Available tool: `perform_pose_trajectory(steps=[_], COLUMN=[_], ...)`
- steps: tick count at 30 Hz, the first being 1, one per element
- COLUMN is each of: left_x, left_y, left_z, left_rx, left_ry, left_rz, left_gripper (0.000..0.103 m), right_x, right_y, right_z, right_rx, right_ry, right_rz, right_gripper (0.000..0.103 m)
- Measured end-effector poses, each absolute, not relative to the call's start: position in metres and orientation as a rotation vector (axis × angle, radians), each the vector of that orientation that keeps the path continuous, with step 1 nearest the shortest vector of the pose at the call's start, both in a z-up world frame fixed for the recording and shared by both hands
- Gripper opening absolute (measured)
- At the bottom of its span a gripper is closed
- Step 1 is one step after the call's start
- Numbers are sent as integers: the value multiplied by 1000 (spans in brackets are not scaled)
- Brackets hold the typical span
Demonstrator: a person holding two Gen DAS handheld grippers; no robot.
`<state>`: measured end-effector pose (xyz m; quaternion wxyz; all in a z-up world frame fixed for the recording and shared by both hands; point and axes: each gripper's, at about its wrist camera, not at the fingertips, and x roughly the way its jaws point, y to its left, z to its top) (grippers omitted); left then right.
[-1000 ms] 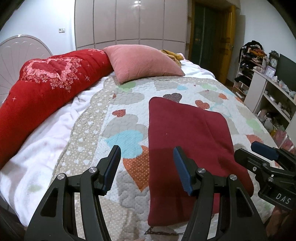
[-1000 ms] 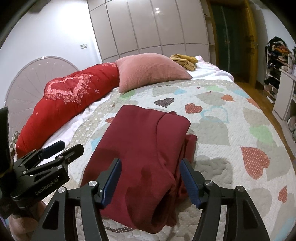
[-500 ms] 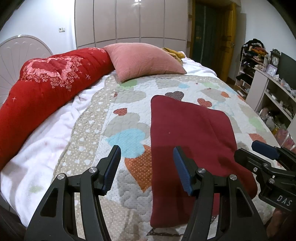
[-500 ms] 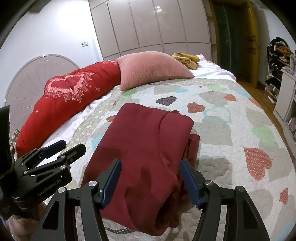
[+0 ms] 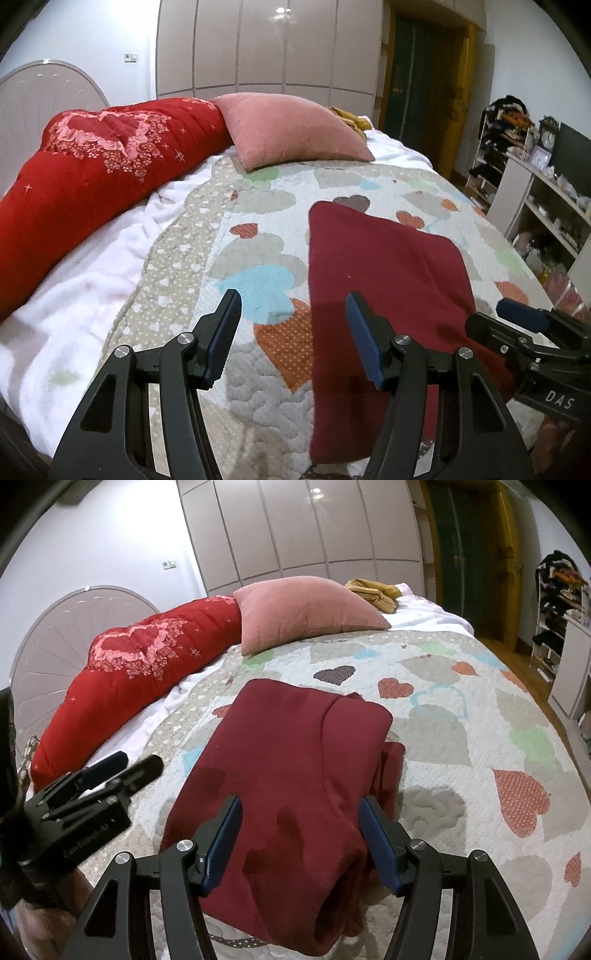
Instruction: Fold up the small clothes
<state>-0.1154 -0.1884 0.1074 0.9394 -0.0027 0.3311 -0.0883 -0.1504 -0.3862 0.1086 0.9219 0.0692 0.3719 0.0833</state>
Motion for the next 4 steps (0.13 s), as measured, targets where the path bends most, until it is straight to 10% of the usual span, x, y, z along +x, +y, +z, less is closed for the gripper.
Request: perform_pose_trajectory(steps=[4], left_x=[-106], left_y=[-177], left_z=[101], left_rx=[-5], left_ry=[713], left_rz=[-171], left_gripper=[59], right_x=[-148], right_y=[-393], right_z=[108], right_rx=[134], right_ry=[769], right_rz=[156], right_gripper=[63])
